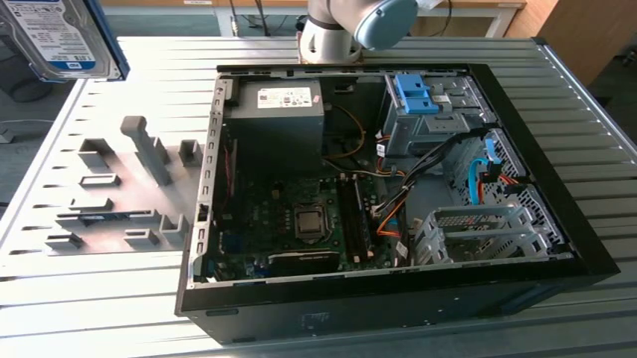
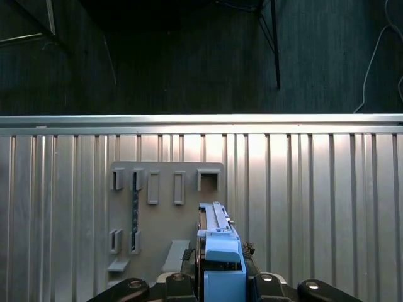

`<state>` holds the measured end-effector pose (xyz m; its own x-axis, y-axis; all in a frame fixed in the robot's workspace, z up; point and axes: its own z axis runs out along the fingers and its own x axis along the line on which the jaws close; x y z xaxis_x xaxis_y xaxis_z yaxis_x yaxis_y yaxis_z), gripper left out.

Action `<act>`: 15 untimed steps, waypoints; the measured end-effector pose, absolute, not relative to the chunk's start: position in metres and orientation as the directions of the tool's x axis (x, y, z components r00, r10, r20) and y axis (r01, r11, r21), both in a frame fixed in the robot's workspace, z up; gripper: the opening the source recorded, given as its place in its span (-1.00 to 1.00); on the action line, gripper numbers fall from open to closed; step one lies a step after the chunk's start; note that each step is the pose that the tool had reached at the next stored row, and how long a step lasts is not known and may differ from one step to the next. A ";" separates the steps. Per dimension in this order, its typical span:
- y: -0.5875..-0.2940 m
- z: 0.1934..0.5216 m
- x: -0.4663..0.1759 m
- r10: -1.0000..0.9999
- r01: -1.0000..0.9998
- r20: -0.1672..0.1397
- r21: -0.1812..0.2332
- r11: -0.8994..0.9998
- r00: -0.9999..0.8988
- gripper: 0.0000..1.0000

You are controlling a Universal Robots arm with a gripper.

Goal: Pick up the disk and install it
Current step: 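Pick up the disk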

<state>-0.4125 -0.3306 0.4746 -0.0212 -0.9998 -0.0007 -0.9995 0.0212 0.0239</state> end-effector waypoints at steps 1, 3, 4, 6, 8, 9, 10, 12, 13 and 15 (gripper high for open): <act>-0.331 0.475 -0.412 -1.000 -0.999 -0.001 0.024 0.021 -0.021 -0.27; -0.331 0.475 -0.411 -1.000 -0.999 -0.001 0.024 0.021 -0.021 -0.27; -0.331 0.475 -0.411 -1.000 -0.999 -0.001 0.024 0.021 -0.021 -0.27; -0.331 0.475 -0.411 -1.000 -0.999 -0.001 0.024 0.021 -0.021 -0.27; -0.331 0.475 -0.411 -1.000 -0.999 -0.001 0.024 0.021 -0.021 -0.27; -0.331 0.475 -0.411 -1.000 -0.999 -0.001 0.024 0.021 -0.021 -0.27; -0.331 0.475 -0.411 -1.000 -0.999 -0.001 0.024 0.021 -0.021 -0.27; -0.331 0.475 -0.411 -1.000 -0.999 -0.001 0.024 0.021 -0.021 -0.27; -0.331 0.475 -0.411 -1.000 -0.999 -0.001 0.024 0.021 -0.021 -0.27; -0.331 0.475 -0.410 -1.000 -0.999 -0.001 0.024 0.021 -0.021 -0.27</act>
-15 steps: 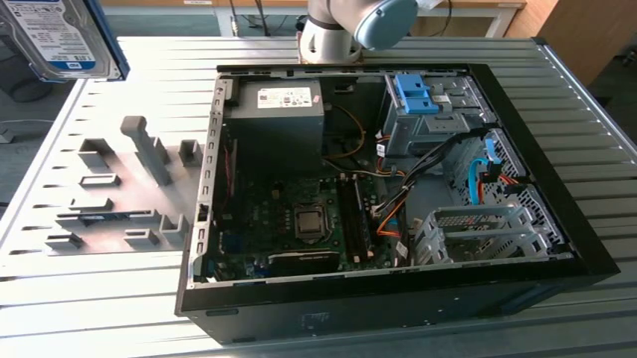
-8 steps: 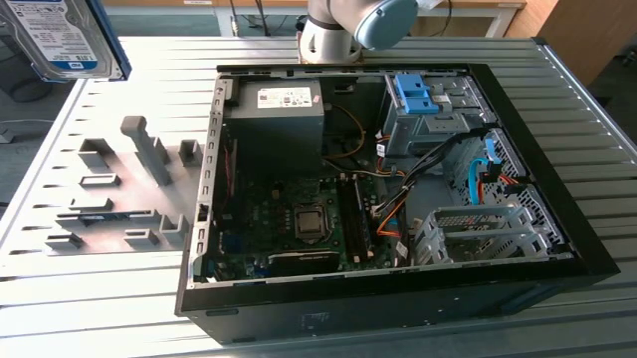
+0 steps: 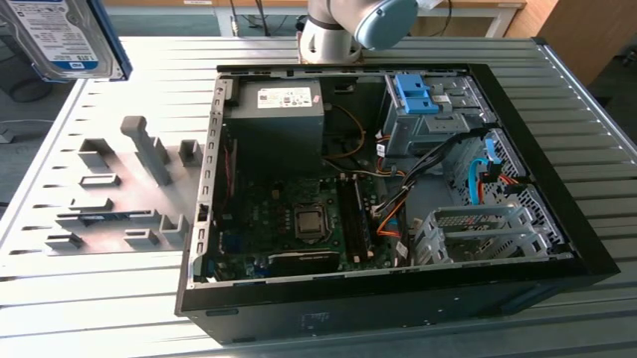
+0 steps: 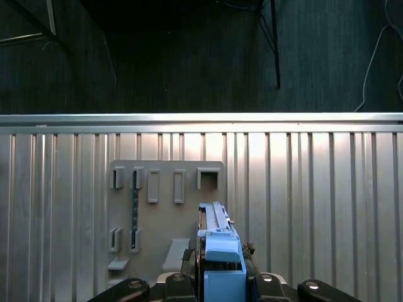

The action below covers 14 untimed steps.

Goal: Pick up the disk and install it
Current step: 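Pick up the disk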

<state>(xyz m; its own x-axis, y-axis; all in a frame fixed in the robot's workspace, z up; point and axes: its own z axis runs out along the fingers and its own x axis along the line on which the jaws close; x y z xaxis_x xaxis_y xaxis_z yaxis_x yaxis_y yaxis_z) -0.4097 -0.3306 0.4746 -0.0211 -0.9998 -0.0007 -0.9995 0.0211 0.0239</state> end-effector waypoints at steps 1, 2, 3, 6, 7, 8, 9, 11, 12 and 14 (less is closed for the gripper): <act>-0.331 0.475 -0.409 -1.000 -0.999 -0.001 0.024 0.021 -0.021 -0.27; -0.331 0.475 -0.408 -1.000 -0.999 -0.001 0.024 0.021 -0.021 -0.27; -0.331 0.475 -0.406 -1.000 -0.999 -0.001 0.024 0.021 -0.021 -0.27; -0.331 0.475 -0.402 -1.000 -0.999 -0.001 0.024 0.021 -0.021 -0.27; -0.331 0.475 -0.401 -1.000 -0.999 -0.001 0.024 0.021 -0.021 -0.27; -0.331 0.475 -0.400 -1.000 -0.999 -0.001 0.024 0.021 -0.021 -0.27; -0.331 0.475 -0.400 -1.000 -0.999 -0.001 0.024 0.021 -0.021 -0.27; -0.331 0.474 -0.399 -1.000 -0.999 -0.001 0.024 0.021 -0.021 -0.27; -0.331 0.475 -0.399 -1.000 -0.999 -0.001 0.024 0.021 -0.021 -0.27; -0.331 0.475 -0.398 -1.000 -0.999 -0.001 0.024 0.021 -0.021 -0.27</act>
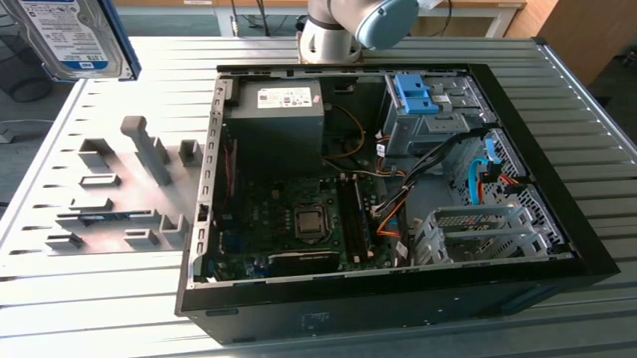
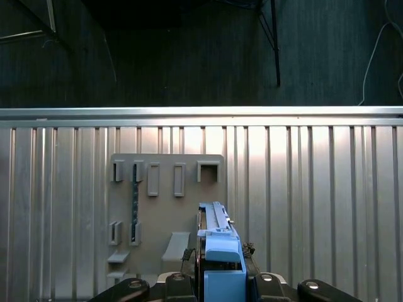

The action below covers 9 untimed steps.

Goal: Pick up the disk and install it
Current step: 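Pick up the disk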

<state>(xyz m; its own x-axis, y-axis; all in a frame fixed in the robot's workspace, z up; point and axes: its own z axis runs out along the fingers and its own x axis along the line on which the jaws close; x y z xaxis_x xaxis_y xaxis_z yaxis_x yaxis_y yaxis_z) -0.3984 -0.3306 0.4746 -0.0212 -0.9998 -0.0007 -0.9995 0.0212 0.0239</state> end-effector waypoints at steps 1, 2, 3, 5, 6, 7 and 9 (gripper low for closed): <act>-0.331 0.475 -0.398 -1.000 -0.999 -0.001 0.024 0.021 -0.021 -0.27; -0.331 0.475 -0.398 -1.000 -0.999 -0.001 0.024 0.021 -0.021 -0.27; -0.331 0.475 -0.398 -1.000 -0.999 -0.001 0.024 0.021 -0.021 -0.27; -0.332 0.475 -0.398 -1.000 -0.999 -0.001 0.024 0.021 -0.021 -0.27; -0.333 0.475 -0.398 -1.000 -0.999 -0.001 0.024 0.021 -0.021 -0.27; -0.333 0.475 -0.398 -1.000 -0.999 -0.001 0.024 0.021 -0.021 -0.27; -0.333 0.475 -0.397 -1.000 -0.999 -0.001 0.024 0.021 -0.021 -0.27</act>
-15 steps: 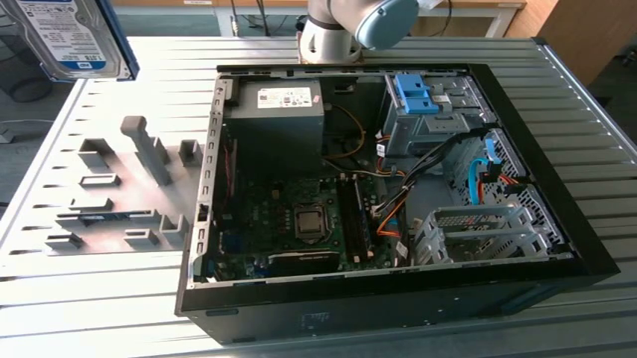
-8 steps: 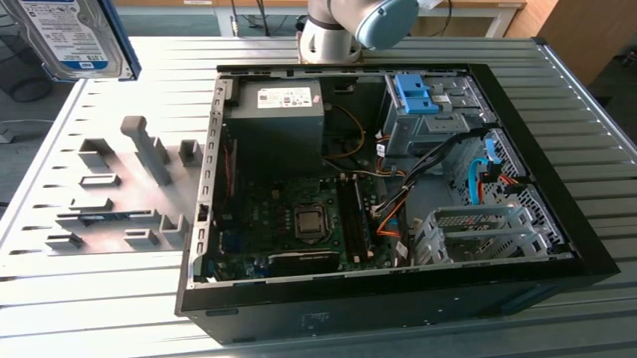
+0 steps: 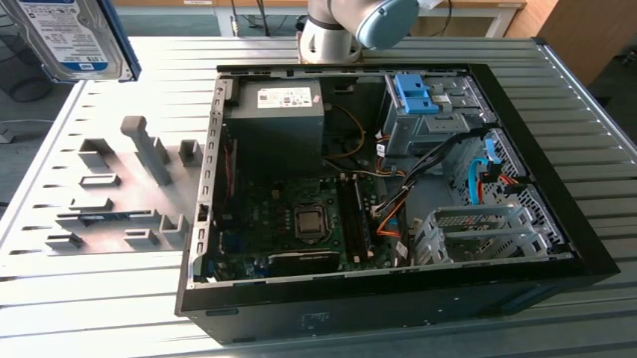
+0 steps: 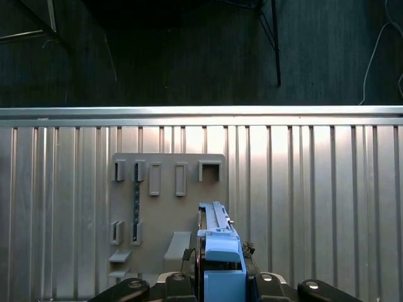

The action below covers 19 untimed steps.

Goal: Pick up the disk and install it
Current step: 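Pick up the disk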

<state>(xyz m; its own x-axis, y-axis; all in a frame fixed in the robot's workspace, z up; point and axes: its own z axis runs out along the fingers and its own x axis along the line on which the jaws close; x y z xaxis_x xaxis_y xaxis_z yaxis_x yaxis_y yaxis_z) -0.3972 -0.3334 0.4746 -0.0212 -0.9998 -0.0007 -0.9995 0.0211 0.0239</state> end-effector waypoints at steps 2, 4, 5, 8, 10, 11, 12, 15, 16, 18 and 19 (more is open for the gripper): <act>-0.333 0.475 -0.395 -1.000 -0.999 -0.001 0.024 0.021 -0.021 -0.27; -0.333 0.475 -0.394 -1.000 -0.999 -0.001 0.024 0.021 -0.021 -0.27; -0.333 0.475 -0.393 -1.000 -0.999 -0.001 0.024 0.021 -0.021 -0.27; -0.333 0.475 -0.392 -1.000 -0.999 -0.001 0.024 0.021 -0.021 -0.27; -0.333 0.475 -0.391 -1.000 -0.999 -0.001 0.024 0.021 -0.021 -0.27; -0.333 0.475 -0.390 -1.000 -0.999 -0.001 0.024 0.021 -0.021 -0.27; -0.333 0.475 -0.389 -1.000 -0.999 -0.001 0.024 0.021 -0.021 -0.27; -0.333 0.475 -0.386 -1.000 -0.999 -0.001 0.024 0.021 -0.021 -0.27; -0.333 0.475 -0.385 -1.000 -0.999 -0.001 0.024 0.021 -0.021 -0.27; -0.333 0.475 -0.383 -1.000 -0.999 -0.001 0.024 0.021 -0.021 -0.27; -0.333 0.475 -0.382 -1.000 -0.999 -0.001 0.024 0.021 -0.021 -0.27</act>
<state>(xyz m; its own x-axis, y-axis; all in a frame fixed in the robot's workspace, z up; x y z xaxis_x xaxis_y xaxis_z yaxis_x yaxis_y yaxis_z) -0.3821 -0.3335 0.4745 -0.0212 -0.9998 -0.0007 -0.9995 0.0212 0.0239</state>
